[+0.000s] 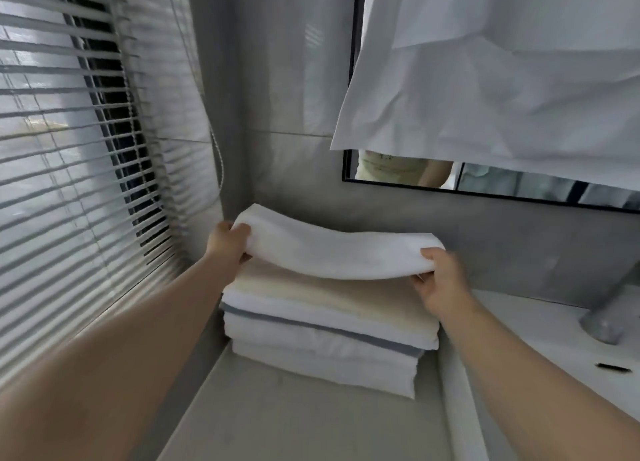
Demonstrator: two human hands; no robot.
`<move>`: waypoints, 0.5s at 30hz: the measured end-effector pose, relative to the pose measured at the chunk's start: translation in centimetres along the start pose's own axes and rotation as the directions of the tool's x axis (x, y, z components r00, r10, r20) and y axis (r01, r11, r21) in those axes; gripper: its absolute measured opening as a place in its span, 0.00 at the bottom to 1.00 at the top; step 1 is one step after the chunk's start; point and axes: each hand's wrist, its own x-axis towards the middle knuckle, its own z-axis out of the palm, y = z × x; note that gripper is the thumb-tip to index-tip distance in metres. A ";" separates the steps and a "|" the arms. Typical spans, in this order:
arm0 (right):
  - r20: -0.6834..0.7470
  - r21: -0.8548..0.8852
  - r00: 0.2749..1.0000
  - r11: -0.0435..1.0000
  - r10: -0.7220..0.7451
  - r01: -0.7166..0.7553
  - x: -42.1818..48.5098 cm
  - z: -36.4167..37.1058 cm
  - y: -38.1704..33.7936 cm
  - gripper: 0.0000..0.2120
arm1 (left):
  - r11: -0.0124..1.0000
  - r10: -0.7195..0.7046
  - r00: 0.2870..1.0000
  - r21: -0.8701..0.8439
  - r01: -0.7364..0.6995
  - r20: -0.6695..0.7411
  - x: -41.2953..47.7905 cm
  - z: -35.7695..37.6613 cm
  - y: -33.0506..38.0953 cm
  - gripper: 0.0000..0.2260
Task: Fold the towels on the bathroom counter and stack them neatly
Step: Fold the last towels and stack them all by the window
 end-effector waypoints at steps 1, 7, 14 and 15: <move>-0.001 0.002 1.000 1.000 0.012 -0.012 0.0 -0.3 0.5 0.18 | 1.000 -0.003 1.000 0.008 0.003 0.001 0.2 0.0 -0.7 0.05; -0.031 0.024 0.993 0.993 0.117 -0.116 -0.8 -0.9 2.0 0.10 | 0.976 -0.077 0.995 0.197 0.088 -0.066 1.4 -0.6 -2.9 0.16; -0.081 -0.003 0.986 0.989 0.146 -0.146 -2.0 -1.3 1.8 0.11 | 0.893 -0.021 0.992 0.444 0.075 -0.124 1.3 -0.8 -2.9 0.15; -0.084 -0.005 0.986 0.989 0.144 -0.145 -2.2 -1.3 1.8 0.11 | 0.884 -0.013 0.992 0.463 0.071 -0.127 1.2 -0.9 -2.9 0.15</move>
